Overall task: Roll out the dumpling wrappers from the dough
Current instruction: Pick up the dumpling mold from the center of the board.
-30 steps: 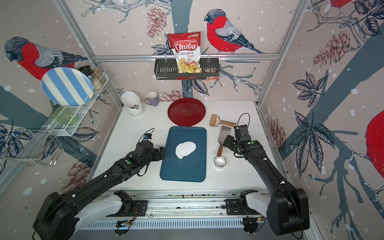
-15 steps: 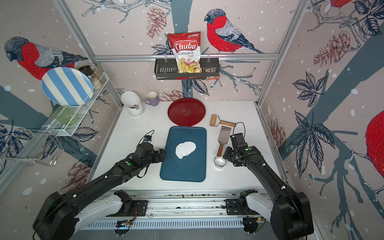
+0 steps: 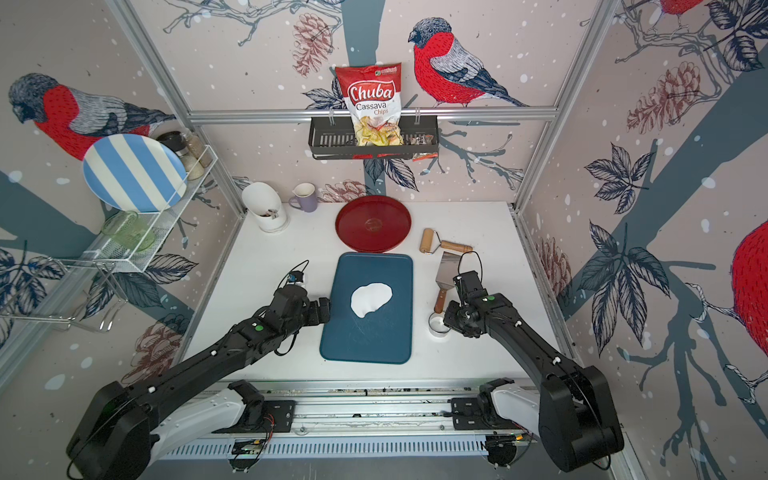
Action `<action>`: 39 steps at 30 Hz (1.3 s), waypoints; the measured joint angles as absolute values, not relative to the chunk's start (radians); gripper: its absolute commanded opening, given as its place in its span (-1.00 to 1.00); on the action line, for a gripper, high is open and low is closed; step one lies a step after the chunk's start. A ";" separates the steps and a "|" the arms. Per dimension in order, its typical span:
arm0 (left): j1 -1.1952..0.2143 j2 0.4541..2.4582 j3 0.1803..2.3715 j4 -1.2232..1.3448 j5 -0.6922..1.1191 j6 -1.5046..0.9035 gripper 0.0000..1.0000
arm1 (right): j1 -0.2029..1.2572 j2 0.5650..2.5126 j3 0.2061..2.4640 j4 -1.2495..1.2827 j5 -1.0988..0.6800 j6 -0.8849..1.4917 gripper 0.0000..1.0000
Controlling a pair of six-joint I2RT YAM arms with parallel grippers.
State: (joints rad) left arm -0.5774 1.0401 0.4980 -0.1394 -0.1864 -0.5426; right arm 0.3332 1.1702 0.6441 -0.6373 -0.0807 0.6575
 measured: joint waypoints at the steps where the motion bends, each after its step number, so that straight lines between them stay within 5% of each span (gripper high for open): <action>1: -0.577 1.040 0.498 -0.139 -0.186 -0.543 0.90 | 0.333 1.178 0.641 -0.630 -0.081 0.657 -0.27; 20: -0.577 1.064 0.491 -0.132 -0.186 -0.549 0.90 | 0.326 1.209 0.604 -0.561 -0.087 0.657 -0.69; 27: -0.577 1.054 0.490 -0.132 -0.185 -0.550 0.90 | 0.326 1.206 0.601 -0.558 -0.088 0.657 -1.00; 39: -0.577 1.024 0.500 -0.136 -0.183 -0.550 0.90 | 0.369 1.136 0.619 -0.607 -0.088 0.661 -1.00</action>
